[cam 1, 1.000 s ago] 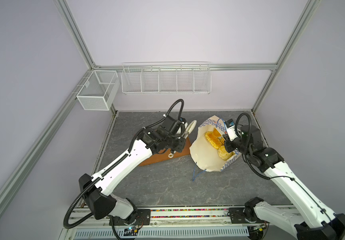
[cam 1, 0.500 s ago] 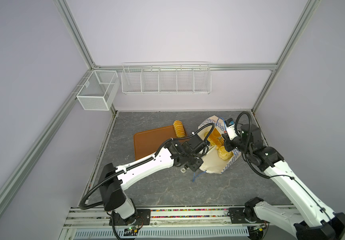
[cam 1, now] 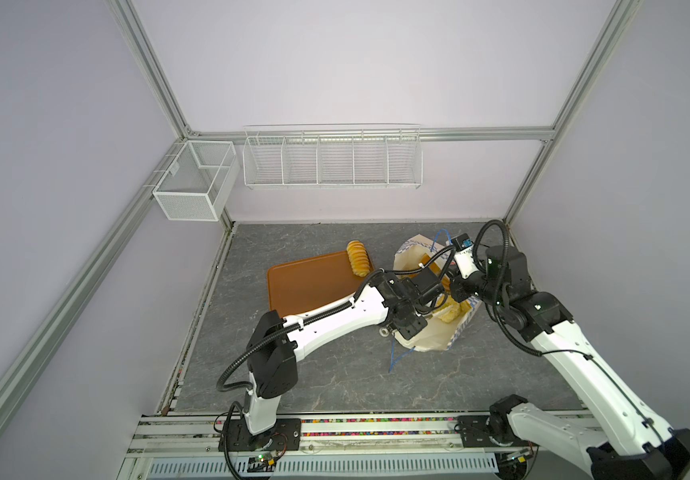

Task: Take the fake bread out of the paper bag
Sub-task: 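Release the roll and move the left gripper's tongs back into the bag, then close the left gripper's tongs around a yellow croissant inside the bag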

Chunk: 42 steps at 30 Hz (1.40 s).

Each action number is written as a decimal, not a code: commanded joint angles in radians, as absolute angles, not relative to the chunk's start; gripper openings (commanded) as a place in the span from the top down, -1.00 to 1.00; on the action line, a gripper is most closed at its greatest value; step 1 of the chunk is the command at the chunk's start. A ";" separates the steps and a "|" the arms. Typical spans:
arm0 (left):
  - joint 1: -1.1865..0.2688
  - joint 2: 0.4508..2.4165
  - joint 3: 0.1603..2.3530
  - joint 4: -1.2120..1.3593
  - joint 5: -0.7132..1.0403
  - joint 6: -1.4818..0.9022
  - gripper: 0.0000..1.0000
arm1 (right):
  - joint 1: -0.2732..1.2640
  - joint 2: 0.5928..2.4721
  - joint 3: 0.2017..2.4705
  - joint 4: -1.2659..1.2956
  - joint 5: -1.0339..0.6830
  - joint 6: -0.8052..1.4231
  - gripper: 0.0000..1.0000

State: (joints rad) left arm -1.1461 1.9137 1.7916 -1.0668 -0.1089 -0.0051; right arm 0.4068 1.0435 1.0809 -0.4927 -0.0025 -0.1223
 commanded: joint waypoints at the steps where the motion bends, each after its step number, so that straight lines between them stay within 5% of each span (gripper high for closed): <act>1: -1.153 1.917 1.780 -1.114 -0.196 0.085 0.11 | 0.413 1.030 1.111 -0.458 -0.090 -0.132 0.86; 14: -1.154 1.780 1.493 -0.839 -0.464 0.442 0.12 | 0.403 1.026 1.109 -0.475 -0.176 -0.155 0.86; 30: -1.228 1.824 1.418 -0.657 -0.812 0.754 0.12 | 0.397 1.063 1.141 -0.495 -0.247 -0.161 0.86; 42: -1.249 1.803 1.353 -0.589 -0.739 0.868 0.14 | 0.395 1.070 1.141 -0.512 -0.275 -0.172 0.86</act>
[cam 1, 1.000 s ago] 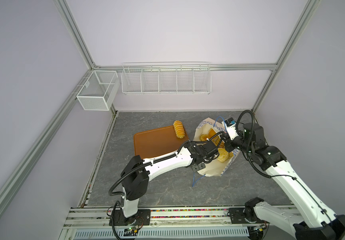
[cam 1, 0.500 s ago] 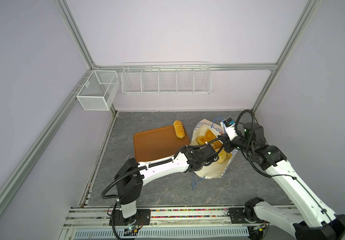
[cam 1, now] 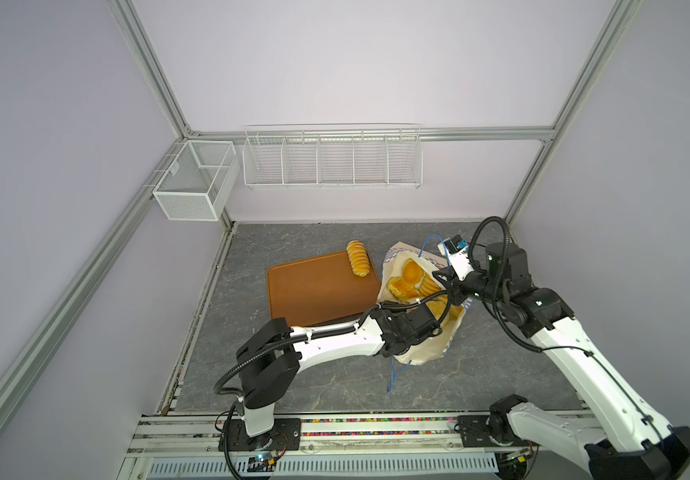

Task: Take the fake bread out of the paper bag
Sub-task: 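Close the left gripper's tongs around a yellow croissant inside the bag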

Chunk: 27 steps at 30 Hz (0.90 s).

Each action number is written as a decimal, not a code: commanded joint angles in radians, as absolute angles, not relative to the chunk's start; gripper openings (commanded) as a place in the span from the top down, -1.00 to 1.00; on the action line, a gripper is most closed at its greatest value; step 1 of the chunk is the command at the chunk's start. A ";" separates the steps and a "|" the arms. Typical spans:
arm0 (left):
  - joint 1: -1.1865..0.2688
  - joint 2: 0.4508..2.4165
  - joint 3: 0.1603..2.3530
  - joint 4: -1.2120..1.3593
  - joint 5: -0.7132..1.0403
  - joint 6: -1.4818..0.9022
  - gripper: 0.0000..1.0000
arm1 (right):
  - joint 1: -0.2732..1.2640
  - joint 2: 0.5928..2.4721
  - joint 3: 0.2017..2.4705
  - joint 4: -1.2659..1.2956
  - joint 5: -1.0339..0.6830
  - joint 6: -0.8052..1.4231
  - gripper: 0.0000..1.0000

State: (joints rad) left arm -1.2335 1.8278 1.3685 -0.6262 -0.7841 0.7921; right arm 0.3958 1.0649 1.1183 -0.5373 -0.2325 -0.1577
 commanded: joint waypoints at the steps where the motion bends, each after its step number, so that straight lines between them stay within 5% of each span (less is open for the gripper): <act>1: -1.249 1.798 1.344 -0.575 -0.738 0.886 0.14 | 0.395 1.069 1.140 -0.512 -0.280 -0.173 0.87; 27: -1.250 1.666 1.169 -0.464 -0.672 1.066 0.15 | 0.395 1.060 1.143 -0.550 -0.286 -0.204 0.86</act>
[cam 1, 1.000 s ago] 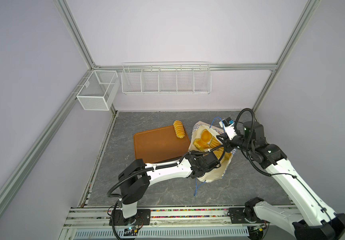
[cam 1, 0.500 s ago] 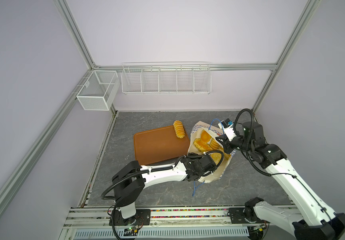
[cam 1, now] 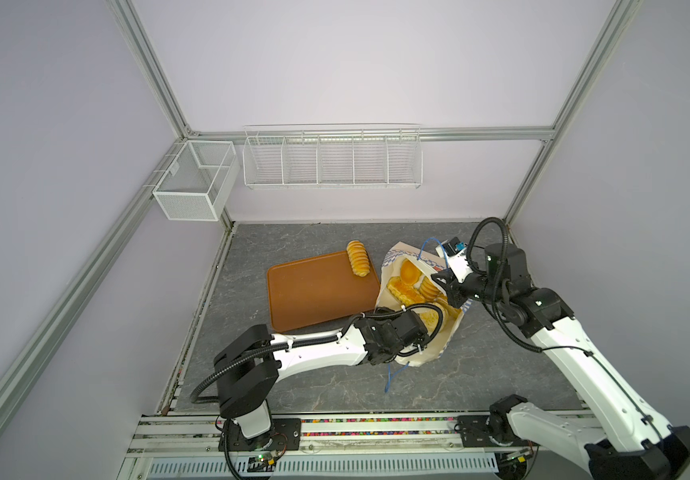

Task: Take the fake bread out of the paper bag
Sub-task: 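Close the left gripper's tongs around a yellow croissant inside the bag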

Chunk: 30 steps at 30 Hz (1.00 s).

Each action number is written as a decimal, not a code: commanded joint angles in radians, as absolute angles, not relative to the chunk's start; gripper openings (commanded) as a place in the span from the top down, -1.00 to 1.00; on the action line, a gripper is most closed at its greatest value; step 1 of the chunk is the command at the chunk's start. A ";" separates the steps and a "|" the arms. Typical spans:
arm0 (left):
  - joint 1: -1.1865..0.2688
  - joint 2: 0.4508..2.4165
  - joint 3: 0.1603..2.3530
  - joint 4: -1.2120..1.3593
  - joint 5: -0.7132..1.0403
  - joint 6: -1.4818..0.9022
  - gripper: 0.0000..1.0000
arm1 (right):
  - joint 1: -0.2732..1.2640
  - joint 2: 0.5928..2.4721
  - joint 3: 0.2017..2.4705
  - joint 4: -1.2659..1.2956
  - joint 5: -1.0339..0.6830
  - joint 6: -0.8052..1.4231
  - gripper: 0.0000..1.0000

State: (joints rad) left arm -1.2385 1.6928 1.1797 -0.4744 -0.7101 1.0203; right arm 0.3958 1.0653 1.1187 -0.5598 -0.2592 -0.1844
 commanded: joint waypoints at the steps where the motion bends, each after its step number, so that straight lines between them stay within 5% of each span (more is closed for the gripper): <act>1: -1.250 1.662 1.165 -0.460 -0.673 1.066 0.15 | 0.396 1.060 1.143 -0.551 -0.285 -0.204 0.86; 13: -1.250 1.570 1.111 -0.408 -0.661 1.051 0.15 | 0.395 1.070 1.141 -0.545 -0.298 -0.203 0.86; 30: -1.247 1.698 1.184 -0.347 -0.678 1.150 0.15 | 0.396 1.073 1.140 -0.544 -0.324 -0.195 0.86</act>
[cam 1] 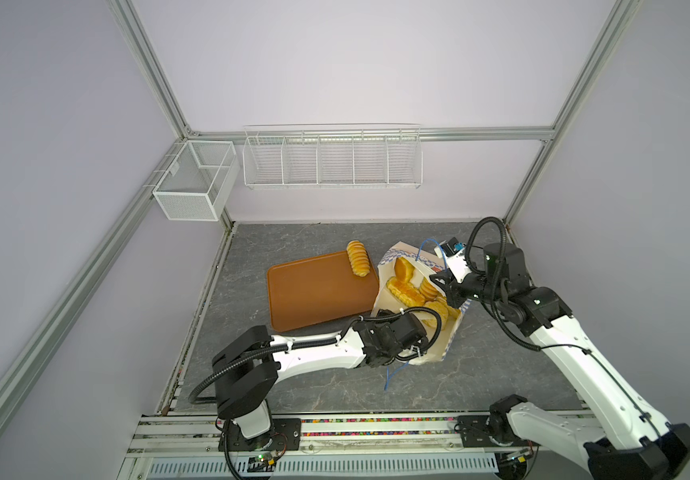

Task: Take the fake bread out of the paper bag
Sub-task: 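Close the left gripper's tongs around a yellow croissant inside the bag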

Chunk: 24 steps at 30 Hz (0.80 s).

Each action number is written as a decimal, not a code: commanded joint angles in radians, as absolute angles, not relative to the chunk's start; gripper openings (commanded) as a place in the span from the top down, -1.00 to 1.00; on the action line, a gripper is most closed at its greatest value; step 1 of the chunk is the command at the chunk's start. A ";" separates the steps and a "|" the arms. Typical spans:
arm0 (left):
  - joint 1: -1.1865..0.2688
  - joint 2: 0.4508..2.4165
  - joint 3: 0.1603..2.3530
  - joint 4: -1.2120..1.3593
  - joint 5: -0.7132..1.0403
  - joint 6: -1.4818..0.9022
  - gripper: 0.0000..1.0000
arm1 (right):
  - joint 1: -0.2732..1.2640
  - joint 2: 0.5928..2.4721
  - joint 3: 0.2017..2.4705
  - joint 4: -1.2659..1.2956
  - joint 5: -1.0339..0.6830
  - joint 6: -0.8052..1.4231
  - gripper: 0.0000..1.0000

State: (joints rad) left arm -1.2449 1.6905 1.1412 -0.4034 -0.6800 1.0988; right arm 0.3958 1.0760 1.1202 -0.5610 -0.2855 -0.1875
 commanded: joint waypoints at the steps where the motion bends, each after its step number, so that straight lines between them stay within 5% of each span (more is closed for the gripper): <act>1: -1.246 1.702 1.186 -0.335 -0.678 1.153 0.14 | 0.395 1.072 1.138 -0.543 -0.327 -0.195 0.86; 15: -1.227 1.789 1.272 -0.346 -0.734 1.149 0.20 | 0.396 1.085 1.123 -0.525 -0.347 -0.180 0.87; 24: -1.226 1.733 1.245 -0.337 -0.745 1.147 0.71 | 0.396 1.080 1.121 -0.528 -0.295 -0.184 0.86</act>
